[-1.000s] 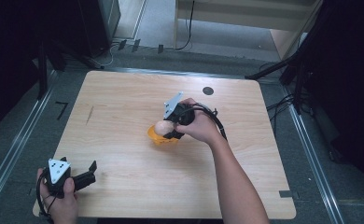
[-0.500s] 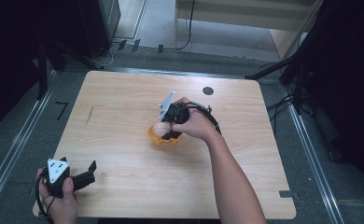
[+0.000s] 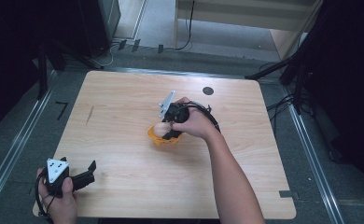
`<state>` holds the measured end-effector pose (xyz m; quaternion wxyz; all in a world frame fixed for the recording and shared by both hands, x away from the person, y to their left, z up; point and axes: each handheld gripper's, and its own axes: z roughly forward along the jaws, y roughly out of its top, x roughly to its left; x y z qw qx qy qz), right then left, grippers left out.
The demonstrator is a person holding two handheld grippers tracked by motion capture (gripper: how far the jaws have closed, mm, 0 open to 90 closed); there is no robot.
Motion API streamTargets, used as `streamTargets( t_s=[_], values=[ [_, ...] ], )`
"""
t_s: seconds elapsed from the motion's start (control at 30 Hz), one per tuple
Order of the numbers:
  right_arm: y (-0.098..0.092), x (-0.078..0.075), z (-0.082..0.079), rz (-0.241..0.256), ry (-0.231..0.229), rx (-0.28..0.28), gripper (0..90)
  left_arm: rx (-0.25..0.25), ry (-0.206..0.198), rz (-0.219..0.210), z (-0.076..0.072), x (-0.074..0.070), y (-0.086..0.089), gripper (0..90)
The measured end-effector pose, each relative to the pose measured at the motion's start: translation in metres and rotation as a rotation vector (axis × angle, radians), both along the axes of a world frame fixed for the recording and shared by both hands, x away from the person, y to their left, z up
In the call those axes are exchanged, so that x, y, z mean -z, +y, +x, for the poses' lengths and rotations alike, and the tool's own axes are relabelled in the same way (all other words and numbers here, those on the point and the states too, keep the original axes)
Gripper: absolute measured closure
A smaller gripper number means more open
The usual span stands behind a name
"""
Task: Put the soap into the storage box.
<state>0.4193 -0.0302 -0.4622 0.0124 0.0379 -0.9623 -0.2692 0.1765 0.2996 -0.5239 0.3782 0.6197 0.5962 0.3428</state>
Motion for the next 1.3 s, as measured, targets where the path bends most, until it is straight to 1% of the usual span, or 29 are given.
streamTargets(
  t_s=[0.03, 0.07, 0.17, 0.2, 0.3, 0.43, 0.47, 0.53, 0.57, 0.63, 0.7, 0.73, 0.77, 0.8, 0.83, 1.0, 1.03, 1.07, 1.1, 1.23, 1.3],
  values=[
    [-0.001, -0.001, 0.0, 0.008, -0.003, 0.005, 32.8, 0.0, 0.001, 0.0, 0.0, 0.0, 0.0, 0.0],
    [-0.003, -0.004, 0.001, 0.042, 0.003, 0.016, 32.9, 0.001, 0.0, 0.0, 0.0, 0.0, 0.0, 0.0],
    [-0.005, -0.007, 0.001, 0.049, 0.007, 0.022, 32.9, 0.0, 0.003, 0.002, 0.0, 0.0, 0.0, 0.0],
    [-0.007, -0.009, 0.0, 0.049, -0.002, 0.027, 32.9, 0.001, 0.003, 0.002, 0.0, 0.0, 0.0, 0.0],
    [-0.009, -0.01, -0.001, 0.056, -0.002, 0.034, 32.8, 0.001, 0.003, 0.002, 0.0, 0.0, 0.0, 0.0],
    [-0.016, -0.01, -0.003, 0.069, 0.003, 0.058, 30.7, 0.001, 0.006, 0.007, 0.0, 0.0, -0.001, 0.0],
    [-0.018, -0.009, -0.003, 0.071, 0.012, 0.061, 30.1, 0.001, 0.004, 0.006, 0.0, 0.0, -0.001, 0.0],
    [-0.022, -0.008, -0.005, 0.065, 0.017, 0.071, 26.8, 0.002, 0.005, 0.007, 0.0, 0.0, -0.001, 0.0],
    [-0.026, -0.006, -0.008, 0.057, -0.016, 0.092, 21.6, 0.003, 0.004, 0.008, 0.0, 0.0, -0.001, 0.0],
    [-0.028, -0.005, -0.009, 0.053, -0.016, 0.098, 21.4, 0.002, 0.004, 0.009, 0.0, 0.0, -0.001, 0.0],
    [-0.033, -0.005, -0.011, 0.053, 0.0, 0.107, 21.1, 0.003, 0.006, 0.013, 0.0, 0.0, -0.002, 0.0],
    [-0.04, -0.004, -0.013, 0.059, 0.027, 0.12, 18.0, 0.003, 0.006, 0.014, 0.0, 0.0, -0.002, 0.0],
    [-0.043, -0.003, -0.013, 0.063, 0.027, 0.123, 16.1, 0.001, 0.004, 0.015, 0.0, 0.0, -0.002, 0.0],
    [-0.043, -0.003, -0.013, 0.063, 0.027, 0.123, 16.1, 0.002, 0.005, 0.016, 0.0, 0.0, -0.002, 0.0],
    [-0.046, -0.003, -0.014, 0.062, 0.033, 0.135, 13.9, 0.003, 0.005, 0.017, 0.0, 0.0, -0.002, 0.0],
    [-0.062, 0.0, -0.018, 0.077, 0.041, 0.162, 12.8, 0.005, 0.007, 0.026, 0.001, 0.0, -0.003, 0.0],
    [-0.068, 0.001, -0.02, 0.078, 0.047, 0.172, 11.3, 0.006, 0.007, 0.028, 0.001, 0.0, -0.003, 0.0],
    [-0.068, 0.001, -0.02, 0.078, 0.047, 0.172, 11.3, 0.006, 0.007, 0.028, 0.001, 0.0, -0.003, 0.0],
    [-0.071, 0.001, -0.021, 0.08, 0.053, 0.175, 9.2, 0.005, 0.008, 0.03, 0.001, 0.0, -0.003, 0.0],
    [-0.083, 0.004, -0.025, 0.084, 0.04, 0.211, 0.0, 0.007, 0.008, 0.034, 0.001, 0.0, -0.004, 0.0],
    [-0.089, 0.006, -0.026, 0.087, 0.035, 0.225, 0.0, 0.007, 0.007, 0.036, 0.001, 0.0, -0.004, 0.0]
  ],
)
